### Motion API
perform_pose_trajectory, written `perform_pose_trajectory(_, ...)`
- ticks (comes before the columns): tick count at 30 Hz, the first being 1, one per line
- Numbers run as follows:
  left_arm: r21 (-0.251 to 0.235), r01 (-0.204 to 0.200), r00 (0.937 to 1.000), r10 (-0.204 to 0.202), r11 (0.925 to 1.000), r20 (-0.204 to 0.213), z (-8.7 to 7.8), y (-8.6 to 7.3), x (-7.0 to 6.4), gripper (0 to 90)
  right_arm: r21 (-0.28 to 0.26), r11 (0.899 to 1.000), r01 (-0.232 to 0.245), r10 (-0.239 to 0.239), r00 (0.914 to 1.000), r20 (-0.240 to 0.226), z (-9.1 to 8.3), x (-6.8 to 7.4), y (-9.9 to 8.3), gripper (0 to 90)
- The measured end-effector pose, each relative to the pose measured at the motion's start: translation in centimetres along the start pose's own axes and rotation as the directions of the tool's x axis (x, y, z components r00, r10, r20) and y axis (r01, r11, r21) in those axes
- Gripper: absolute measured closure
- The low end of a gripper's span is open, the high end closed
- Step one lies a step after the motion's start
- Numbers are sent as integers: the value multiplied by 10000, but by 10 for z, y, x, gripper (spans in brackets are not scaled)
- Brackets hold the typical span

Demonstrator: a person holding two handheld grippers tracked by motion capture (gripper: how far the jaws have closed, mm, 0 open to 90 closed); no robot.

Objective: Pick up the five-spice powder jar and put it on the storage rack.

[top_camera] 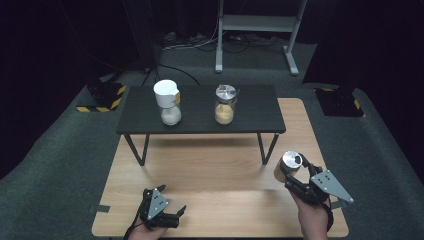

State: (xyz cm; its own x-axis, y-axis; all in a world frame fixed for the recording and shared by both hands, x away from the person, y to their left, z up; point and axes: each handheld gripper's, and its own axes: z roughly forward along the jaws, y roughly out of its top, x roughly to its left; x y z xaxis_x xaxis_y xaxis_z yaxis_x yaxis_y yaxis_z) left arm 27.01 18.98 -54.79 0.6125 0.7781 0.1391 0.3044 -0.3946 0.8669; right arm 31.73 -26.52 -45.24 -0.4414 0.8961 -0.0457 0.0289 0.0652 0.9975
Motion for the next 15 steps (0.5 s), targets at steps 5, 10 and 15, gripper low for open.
perform_pose_trajectory(5, -4, 19, 10000, -19, 10000, 12, 0, 0, 0, 9, -93, 10000, 26, -27, 9999, -100, -1, 3, 7, 342)
perform_pose_trajectory(10, -21, 26, 10000, -26, 10000, 33, 0, 0, 0, 9, -190, 9998, 37, -40, 9998, -193, -1, 7, 12, 342)
perform_pose_trajectory(15, -3, -14, 10000, 14, 10000, 31, 0, 0, 0, 9, -242, 9997, 39, -46, 9996, -270, 0, 11, 16, 342)
